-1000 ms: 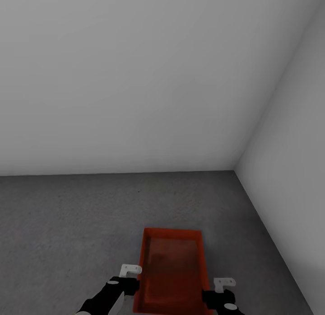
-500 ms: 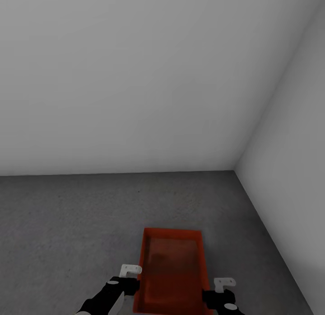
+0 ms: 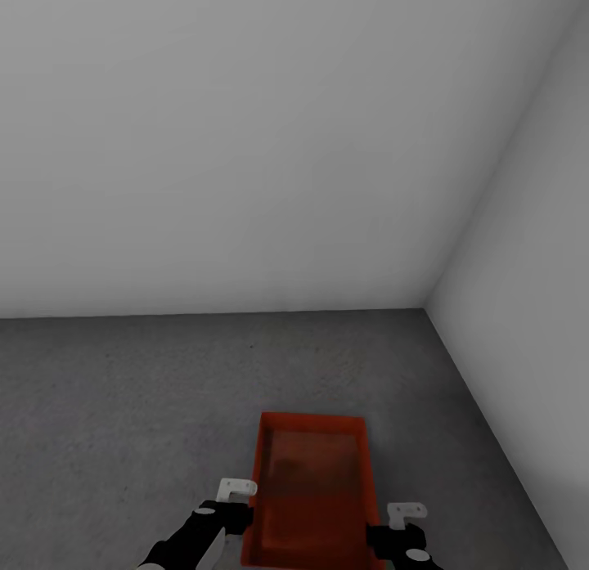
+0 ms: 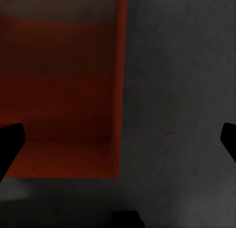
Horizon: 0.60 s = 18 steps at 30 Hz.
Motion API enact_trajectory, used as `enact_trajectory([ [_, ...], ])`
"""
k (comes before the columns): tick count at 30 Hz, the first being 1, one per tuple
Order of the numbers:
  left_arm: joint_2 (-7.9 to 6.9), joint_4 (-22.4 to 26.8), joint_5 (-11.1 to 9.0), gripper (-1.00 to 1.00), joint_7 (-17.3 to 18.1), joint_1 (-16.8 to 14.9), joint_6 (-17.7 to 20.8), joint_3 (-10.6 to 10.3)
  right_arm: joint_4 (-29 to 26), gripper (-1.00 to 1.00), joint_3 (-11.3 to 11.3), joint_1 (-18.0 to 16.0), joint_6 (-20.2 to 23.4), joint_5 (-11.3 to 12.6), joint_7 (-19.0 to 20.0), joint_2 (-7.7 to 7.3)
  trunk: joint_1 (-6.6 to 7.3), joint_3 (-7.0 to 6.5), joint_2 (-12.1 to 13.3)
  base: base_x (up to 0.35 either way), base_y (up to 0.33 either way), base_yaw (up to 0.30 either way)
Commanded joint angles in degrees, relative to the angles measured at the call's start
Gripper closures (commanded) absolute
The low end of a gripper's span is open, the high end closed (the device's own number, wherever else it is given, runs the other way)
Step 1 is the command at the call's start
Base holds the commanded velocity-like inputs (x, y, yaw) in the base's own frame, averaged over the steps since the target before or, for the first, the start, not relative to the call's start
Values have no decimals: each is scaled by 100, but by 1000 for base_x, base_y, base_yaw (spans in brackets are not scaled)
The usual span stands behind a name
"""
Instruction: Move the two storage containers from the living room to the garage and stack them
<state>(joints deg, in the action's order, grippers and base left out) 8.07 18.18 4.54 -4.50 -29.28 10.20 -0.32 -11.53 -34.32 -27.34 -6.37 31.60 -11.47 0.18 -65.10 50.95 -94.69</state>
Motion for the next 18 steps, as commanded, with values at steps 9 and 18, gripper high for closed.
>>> enact_trajectory([
  [9,1,11,47,-100,-16,-1,33,-3,2,-100,-49,-6,-22,54,-26,-8,0,4,-2,0,0,0],
  [18,1,15,47,-100,-16,0,33,-3,2,-100,-49,-2,-22,53,-30,-9,0,4,-2,0,0,0],
])
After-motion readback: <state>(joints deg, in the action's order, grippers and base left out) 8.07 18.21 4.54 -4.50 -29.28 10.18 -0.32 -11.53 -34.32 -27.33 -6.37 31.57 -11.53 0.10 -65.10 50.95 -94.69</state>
